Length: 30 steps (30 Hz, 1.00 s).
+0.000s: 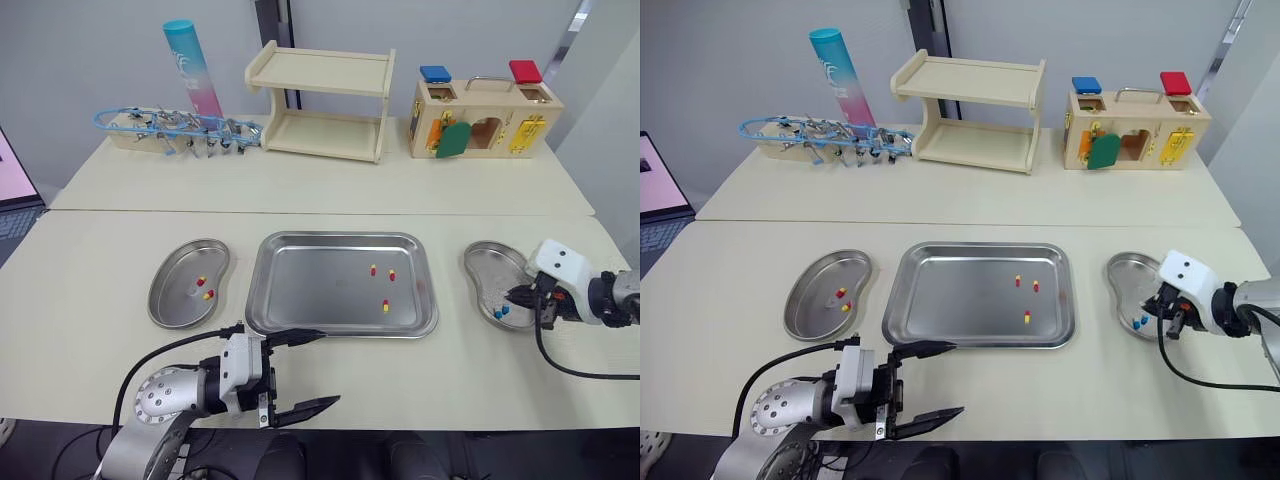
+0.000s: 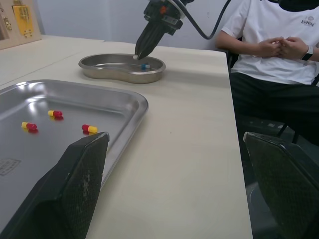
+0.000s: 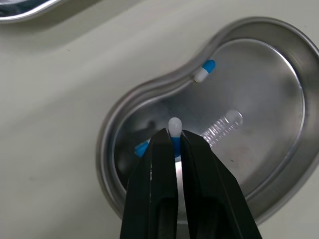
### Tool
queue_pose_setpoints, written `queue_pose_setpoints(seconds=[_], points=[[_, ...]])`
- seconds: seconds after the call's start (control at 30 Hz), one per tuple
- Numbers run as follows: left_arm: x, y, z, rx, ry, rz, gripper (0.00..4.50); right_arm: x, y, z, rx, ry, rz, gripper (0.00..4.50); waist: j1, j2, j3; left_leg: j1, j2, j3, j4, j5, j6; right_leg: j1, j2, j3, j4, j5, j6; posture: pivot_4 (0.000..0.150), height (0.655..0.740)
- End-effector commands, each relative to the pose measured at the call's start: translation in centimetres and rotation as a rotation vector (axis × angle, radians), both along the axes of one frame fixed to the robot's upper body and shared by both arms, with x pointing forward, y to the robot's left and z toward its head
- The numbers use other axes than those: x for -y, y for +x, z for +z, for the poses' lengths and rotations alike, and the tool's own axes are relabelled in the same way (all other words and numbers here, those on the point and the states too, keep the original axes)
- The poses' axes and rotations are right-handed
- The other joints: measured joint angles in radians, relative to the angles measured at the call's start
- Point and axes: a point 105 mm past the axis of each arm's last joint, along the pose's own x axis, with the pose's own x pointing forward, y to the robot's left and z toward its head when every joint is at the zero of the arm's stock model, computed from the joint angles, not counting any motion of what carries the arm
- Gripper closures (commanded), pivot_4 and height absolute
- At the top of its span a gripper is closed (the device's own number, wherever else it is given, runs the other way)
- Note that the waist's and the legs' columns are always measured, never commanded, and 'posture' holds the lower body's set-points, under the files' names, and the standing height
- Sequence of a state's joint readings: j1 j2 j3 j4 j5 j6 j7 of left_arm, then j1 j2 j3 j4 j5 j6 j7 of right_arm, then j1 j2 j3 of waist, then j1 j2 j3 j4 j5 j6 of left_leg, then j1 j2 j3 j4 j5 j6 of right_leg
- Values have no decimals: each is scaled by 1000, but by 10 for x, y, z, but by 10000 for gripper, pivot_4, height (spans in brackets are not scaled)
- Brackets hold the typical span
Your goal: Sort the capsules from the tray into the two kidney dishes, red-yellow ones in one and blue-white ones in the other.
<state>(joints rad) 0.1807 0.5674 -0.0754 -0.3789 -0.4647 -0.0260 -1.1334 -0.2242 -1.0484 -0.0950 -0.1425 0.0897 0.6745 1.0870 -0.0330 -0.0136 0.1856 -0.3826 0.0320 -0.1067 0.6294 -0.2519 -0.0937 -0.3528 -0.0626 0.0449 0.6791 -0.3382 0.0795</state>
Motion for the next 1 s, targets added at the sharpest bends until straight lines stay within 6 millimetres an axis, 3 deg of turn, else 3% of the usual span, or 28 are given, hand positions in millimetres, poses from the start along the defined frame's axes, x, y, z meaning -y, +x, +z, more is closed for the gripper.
queue_pose_setpoints(seconds=[0.03, 0.33, 0.4, 0.5, 0.6, 0.77, 0.83, 1.0], points=[[-1, -1, 4, 17, -1, -8, 0, 7, 8, 11, 72, -30, -18, 33904, 1, 0, 0, 0, 0, 0, 0, 0, 0, 0, 0, 0, 0, 0, 0, 1500, 7400], [-4, -4, 1, 7, -3, 21, 0, 17, 8, 24, 128, -35, -19, 6620, 1, 0, 0, 0, 0, 0, 0, 0, 0, 0, 0, 0, 0, 0, 0, 1500, 7400], [-6, -3, 1, 6, -2, 37, 0, 11, 3, 27, 150, -17, 41, 216, 1, 0, 0, 0, 0, 0, 0, 0, 0, 0, 0, 0, 0, 0, 0, 1500, 7400], [-11, 0, 0, 6, 3, 74, 0, -3, -7, 33, 184, 41, 153, 216, 2, 0, 0, 0, 0, 0, 0, 0, 0, 0, 0, 0, 0, 0, 0, 1500, 7400], [-24, 7, 2, 6, 2, 178, 0, -30, -27, 36, 187, 167, 280, 216, 2, 0, 0, 0, 0, 0, 0, 0, 0, 1, 0, -1, 0, 0, 0, 1500, 7400], [-52, 13, 11, 27, -8, 367, 0, -52, -51, 23, 148, 253, 354, 216, 2, -1, 1, 0, 0, 0, 0, 0, 0, 1, 0, 0, 0, 0, 0, 1500, 7400], [-70, 15, 16, 20, -34, 487, 0, -54, -54, 17, 154, 273, 353, 216, 2, -2, 1, 0, 0, -1, 0, 0, 0, 2, 0, -1, 0, 0, 0, 1500, 7400], [-155, 6, 15, -17, 14, 889, 0, -34, -48, 10, 303, 246, 261, 216, 1, -3, 1, 1, 0, -1, 0, 0, 0, 1, 0, -1, 0, 0, 0, 1500, 7400]])
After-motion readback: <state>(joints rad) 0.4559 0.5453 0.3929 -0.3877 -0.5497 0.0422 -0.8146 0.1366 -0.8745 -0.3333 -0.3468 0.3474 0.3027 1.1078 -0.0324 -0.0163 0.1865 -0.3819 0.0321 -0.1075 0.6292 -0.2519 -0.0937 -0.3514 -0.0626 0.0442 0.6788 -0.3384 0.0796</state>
